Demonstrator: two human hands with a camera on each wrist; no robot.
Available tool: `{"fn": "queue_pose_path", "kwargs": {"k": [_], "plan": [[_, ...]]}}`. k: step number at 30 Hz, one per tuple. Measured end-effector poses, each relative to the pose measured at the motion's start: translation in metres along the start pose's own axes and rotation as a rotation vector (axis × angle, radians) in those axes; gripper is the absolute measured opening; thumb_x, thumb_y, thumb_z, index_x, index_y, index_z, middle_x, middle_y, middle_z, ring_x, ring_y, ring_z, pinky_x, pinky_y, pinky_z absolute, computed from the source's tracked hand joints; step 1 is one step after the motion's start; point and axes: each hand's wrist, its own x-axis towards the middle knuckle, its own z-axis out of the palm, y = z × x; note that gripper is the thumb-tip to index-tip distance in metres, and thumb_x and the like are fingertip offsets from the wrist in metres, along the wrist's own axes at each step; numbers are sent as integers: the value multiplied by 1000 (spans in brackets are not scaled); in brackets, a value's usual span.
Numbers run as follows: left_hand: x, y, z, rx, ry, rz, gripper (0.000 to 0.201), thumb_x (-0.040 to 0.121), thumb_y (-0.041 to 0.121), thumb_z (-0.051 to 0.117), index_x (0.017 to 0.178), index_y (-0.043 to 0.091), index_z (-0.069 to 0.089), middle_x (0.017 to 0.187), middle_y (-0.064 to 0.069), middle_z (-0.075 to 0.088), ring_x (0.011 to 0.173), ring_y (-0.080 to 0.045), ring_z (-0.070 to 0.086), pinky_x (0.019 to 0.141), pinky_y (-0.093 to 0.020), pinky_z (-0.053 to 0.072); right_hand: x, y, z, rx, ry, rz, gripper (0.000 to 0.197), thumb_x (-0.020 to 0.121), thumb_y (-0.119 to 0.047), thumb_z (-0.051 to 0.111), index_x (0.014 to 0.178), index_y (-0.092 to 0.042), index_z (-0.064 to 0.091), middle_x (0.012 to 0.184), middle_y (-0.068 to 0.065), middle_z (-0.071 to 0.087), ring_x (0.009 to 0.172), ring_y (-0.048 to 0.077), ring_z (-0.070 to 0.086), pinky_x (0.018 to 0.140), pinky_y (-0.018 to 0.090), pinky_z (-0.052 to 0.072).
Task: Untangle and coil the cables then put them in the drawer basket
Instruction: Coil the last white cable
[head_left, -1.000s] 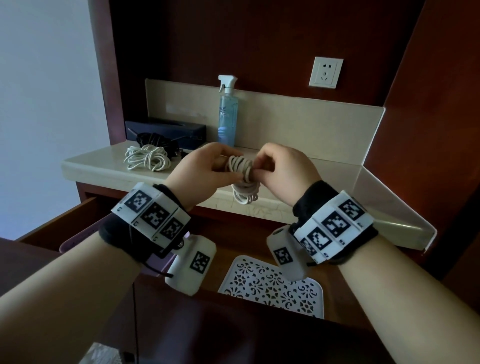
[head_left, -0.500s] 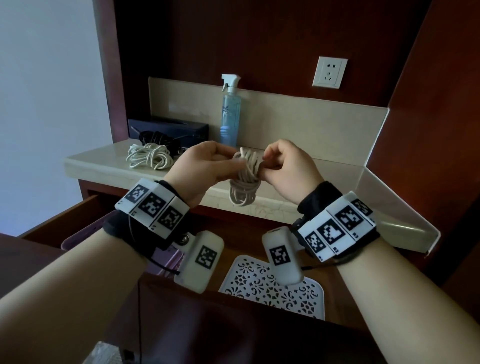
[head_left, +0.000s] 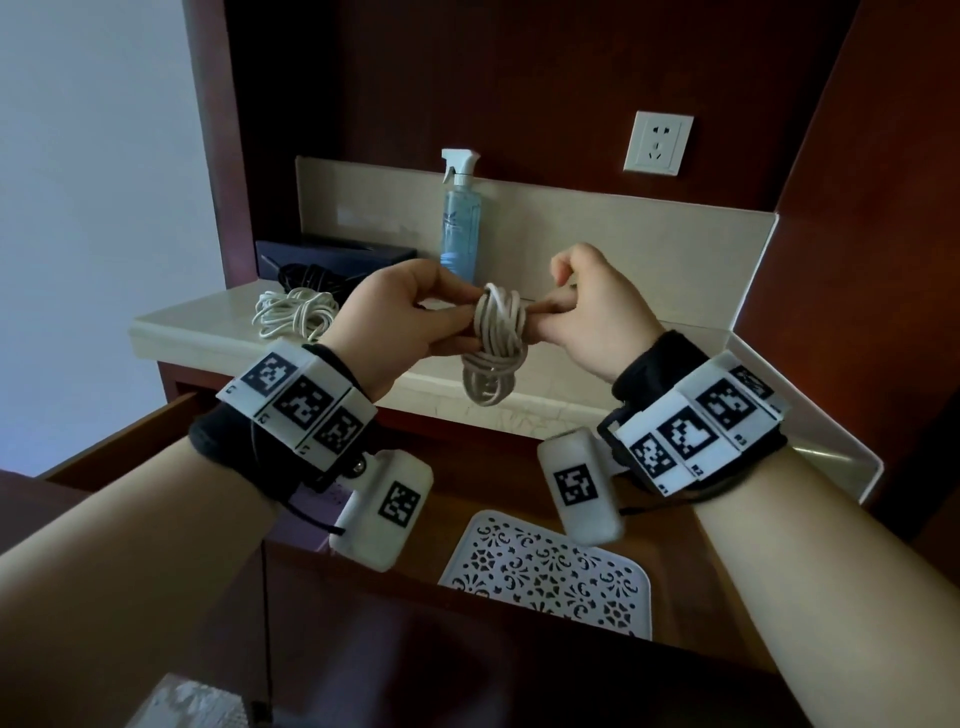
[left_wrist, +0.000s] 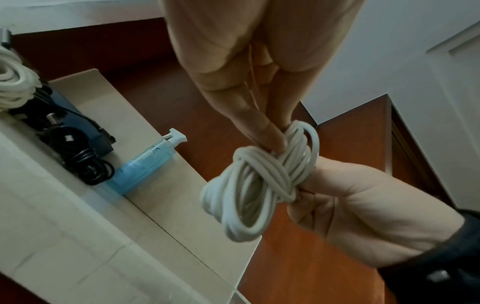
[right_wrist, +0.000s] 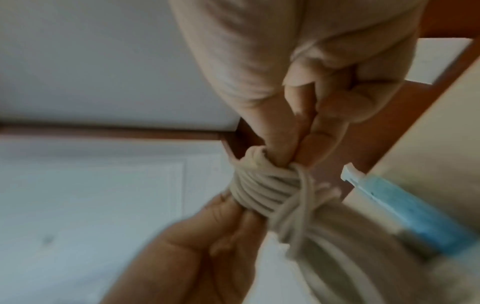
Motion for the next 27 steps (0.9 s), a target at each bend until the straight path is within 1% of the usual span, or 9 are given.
{"fn": "queue_pose_path", "kwargs": {"k": [3, 7, 11, 13, 16, 19, 23, 25, 27], "plan": [[0, -1, -1, 5, 22, 10, 17, 80, -3, 67, 75, 9, 57, 86, -9, 66, 78, -23, 70, 74, -30, 59, 1, -3, 0, 162, 55, 32, 39, 81, -12, 69, 79, -27, 34, 69, -9, 62, 50, -9, 52, 48, 2, 35], [1, 1, -3, -11, 48, 37, 14, 80, -3, 68, 79, 8, 59, 83, -7, 63, 72, -17, 67, 67, -24, 58, 7, -9, 2, 97, 75, -26, 39, 81, -6, 67, 76, -26, 34, 76, 0, 65, 67, 5, 56, 55, 2, 38], [4, 9, -8, 9, 70, 32, 12, 81, -1, 67, 82, 9, 61, 80, -6, 64, 67, -12, 67, 62, -20, 56, 6, -12, 6, 174, 102, -57, 28, 82, -12, 68, 84, -27, 44, 71, -8, 65, 61, -3, 59, 56, 3, 40], [7, 13, -11, 68, 93, 46, 12, 82, -1, 67, 81, 10, 62, 77, -4, 65, 67, -11, 67, 63, -20, 56, 4, -14, 7, 246, 75, -57, 25, 82, -14, 68, 94, -25, 49, 71, -10, 67, 64, -8, 60, 60, 3, 41], [13, 18, -17, 81, 109, 26, 12, 82, -3, 66, 82, 8, 62, 78, -6, 65, 70, -15, 67, 67, -25, 59, 1, -16, 9, 317, -28, -90, 35, 80, -12, 70, 104, -24, 47, 87, -6, 70, 81, 2, 65, 74, 11, 47], [14, 22, -17, 136, 122, 21, 13, 83, -3, 65, 82, 10, 64, 78, -6, 66, 73, -19, 67, 72, -29, 59, 0, -14, 15, 142, -32, -141, 48, 77, -19, 74, 114, -23, 44, 108, -3, 63, 96, 8, 59, 77, 12, 43], [12, 26, -10, 170, 105, 22, 19, 83, -4, 64, 80, 14, 65, 79, -5, 67, 77, -23, 68, 76, -33, 59, 5, -10, 24, -9, 76, -167, 50, 77, -33, 72, 118, -22, 46, 109, -4, 52, 93, 6, 51, 73, 7, 38], [11, 28, -7, 167, 94, 25, 21, 84, -6, 62, 79, 15, 64, 78, -4, 67, 74, -20, 67, 75, -31, 59, 4, -10, 26, 110, 9, -105, 40, 80, -33, 69, 112, -25, 46, 100, -8, 56, 88, 5, 56, 74, 13, 45], [10, 30, -6, 194, 79, 33, 23, 85, -5, 61, 78, 16, 64, 76, -1, 66, 71, -16, 66, 72, -26, 59, 2, -10, 27, 226, -48, -44, 35, 82, -29, 66, 110, -26, 45, 94, -13, 57, 89, 9, 61, 78, 26, 53]]}}
